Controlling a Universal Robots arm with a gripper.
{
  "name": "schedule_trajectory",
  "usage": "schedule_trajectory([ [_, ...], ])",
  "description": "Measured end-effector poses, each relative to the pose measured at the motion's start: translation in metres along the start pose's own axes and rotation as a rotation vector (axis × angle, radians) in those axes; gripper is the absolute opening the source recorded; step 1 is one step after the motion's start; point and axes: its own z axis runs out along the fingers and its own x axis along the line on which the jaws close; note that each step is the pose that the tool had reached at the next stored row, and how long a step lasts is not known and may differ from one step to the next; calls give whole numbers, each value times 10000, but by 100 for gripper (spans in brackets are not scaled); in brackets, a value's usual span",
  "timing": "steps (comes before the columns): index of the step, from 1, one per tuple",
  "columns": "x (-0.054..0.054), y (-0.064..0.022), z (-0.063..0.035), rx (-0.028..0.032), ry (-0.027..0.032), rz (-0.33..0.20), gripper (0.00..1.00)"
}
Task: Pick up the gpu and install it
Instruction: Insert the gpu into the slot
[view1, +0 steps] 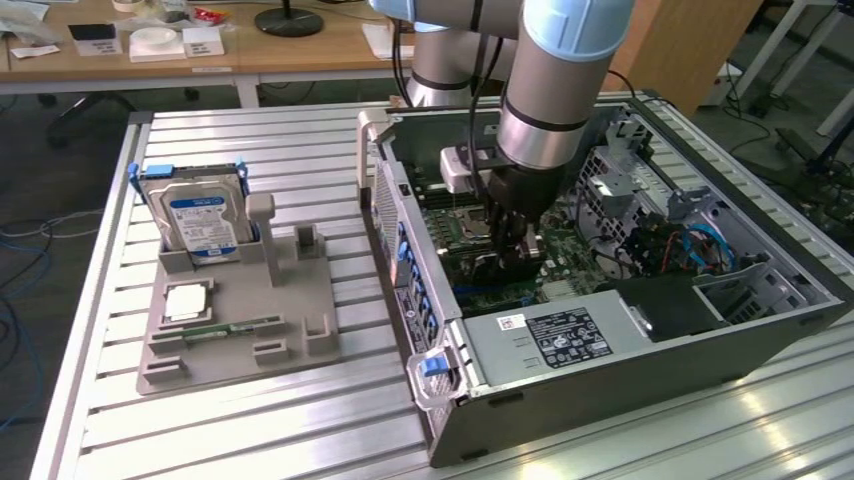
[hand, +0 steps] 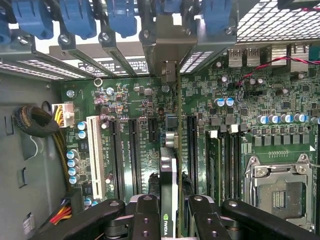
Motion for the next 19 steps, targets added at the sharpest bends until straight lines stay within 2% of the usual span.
schedule_trajectory([
  [13,-2,0,-2,3,-18,1,26],
  [19,-1,0,-8,2,-7,1,26],
])
